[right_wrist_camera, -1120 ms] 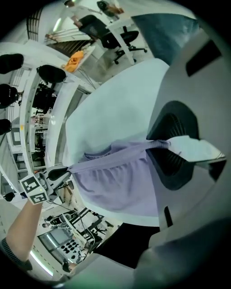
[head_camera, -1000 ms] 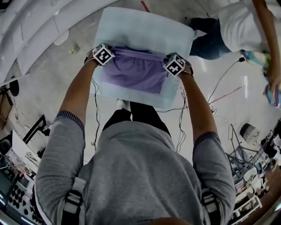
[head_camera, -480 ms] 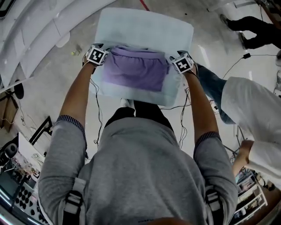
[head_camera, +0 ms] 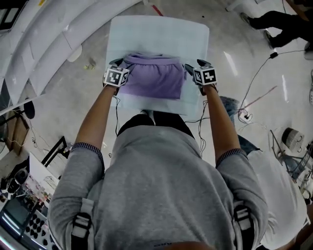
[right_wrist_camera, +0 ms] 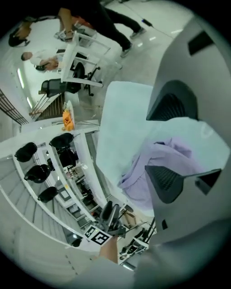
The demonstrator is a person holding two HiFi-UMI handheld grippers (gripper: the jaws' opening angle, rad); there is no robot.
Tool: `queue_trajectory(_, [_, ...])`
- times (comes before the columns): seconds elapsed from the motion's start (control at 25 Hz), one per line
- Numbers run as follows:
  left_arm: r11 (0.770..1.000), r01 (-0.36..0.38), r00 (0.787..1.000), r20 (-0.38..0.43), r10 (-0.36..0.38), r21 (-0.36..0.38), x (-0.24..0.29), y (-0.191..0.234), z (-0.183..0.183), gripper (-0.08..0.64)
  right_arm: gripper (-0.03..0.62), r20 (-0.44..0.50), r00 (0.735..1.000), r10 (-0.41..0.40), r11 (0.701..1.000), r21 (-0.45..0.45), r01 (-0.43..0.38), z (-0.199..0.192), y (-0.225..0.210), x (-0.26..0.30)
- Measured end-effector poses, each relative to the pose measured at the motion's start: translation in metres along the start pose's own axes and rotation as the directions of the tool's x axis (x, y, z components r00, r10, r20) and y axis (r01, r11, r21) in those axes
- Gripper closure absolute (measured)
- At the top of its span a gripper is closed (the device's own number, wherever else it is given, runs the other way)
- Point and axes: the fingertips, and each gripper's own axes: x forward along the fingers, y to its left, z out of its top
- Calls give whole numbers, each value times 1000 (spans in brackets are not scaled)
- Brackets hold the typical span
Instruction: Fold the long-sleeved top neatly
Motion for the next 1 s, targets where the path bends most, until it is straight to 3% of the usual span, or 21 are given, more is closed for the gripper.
queue_trajectory(0.2, [998, 52, 995, 82, -49, -32, -13, -49, 14, 259, 235, 79, 997, 8, 989, 144, -19, -15, 23, -17])
queue_trajectory(0.36, [994, 109, 989, 103, -109, 5, -8, -89, 19, 259, 221, 98, 995, -29, 967, 254, 3, -39, 34, -17])
queue_trajectory(0.72, [984, 175, 981, 79, -177, 37, 21, -141, 9, 259, 198, 96, 987, -133, 919, 386, 86, -64, 54, 1])
queue_trajectory(1.0, [976, 214, 976, 43, -216, 30, 48, -159, -11, 259, 196, 48, 977, -209, 883, 439, 167, -87, 38, 43])
